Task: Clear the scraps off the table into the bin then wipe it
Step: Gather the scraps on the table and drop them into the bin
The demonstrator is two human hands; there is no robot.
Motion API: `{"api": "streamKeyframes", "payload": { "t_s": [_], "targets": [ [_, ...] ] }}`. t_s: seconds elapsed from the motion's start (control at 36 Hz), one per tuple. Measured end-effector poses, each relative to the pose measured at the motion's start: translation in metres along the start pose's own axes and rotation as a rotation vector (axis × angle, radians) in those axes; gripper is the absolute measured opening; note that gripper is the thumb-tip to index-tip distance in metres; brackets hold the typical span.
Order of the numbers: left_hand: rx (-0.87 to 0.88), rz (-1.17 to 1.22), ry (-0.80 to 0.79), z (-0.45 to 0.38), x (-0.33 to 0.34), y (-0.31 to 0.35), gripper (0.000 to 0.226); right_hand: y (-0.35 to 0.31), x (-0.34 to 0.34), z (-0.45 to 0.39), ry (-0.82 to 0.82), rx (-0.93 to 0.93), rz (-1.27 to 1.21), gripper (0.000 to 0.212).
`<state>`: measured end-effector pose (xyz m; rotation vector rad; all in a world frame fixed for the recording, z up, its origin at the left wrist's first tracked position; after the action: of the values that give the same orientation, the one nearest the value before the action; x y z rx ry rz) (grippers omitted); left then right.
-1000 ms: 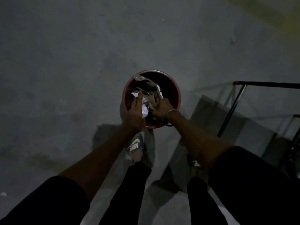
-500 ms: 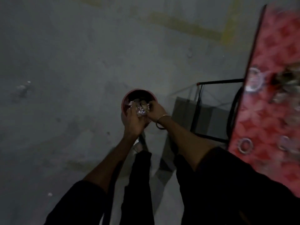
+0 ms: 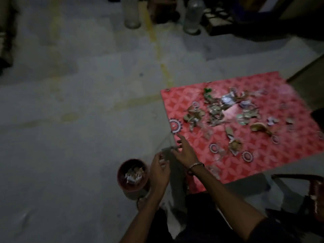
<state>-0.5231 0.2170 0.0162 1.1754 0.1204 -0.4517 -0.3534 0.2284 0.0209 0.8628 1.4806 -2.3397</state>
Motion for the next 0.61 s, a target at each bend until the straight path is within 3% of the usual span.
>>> {"api": "streamKeyframes", "payload": {
  "t_s": [0.14,0.25,0.42,0.61],
  "targets": [
    [0.108,-0.128,-0.171,-0.006,0.065,0.029,0.052,0.082,-0.101,0.008,0.346,0.134,0.084,0.057],
    [0.134,-0.223,-0.183,-0.021,0.102,0.037,0.066,0.126,-0.148,0.024,0.536,0.109,0.331,0.051],
    [0.129,-0.332,0.002,-0.055,0.134,0.056,0.085,0.18,-0.142,0.017,0.279,-0.01,0.627,0.086],
    [0.164,-0.429,0.168,-0.093,0.189,0.073,0.083,0.203,-0.145,-0.018,0.184,-0.504,0.815,0.054]
  ]
}}
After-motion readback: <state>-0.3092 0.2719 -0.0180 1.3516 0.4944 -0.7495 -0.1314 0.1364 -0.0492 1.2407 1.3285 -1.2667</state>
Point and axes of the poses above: each hand's wrist, its own z-axis away from the middle knuckle, its own x-axis out of the palm, y = z × x, the point moved 6 cm from there along -z, towards the middle knuckle, and after that the axes turned 3 degrees about y, right-handed, at the moved point
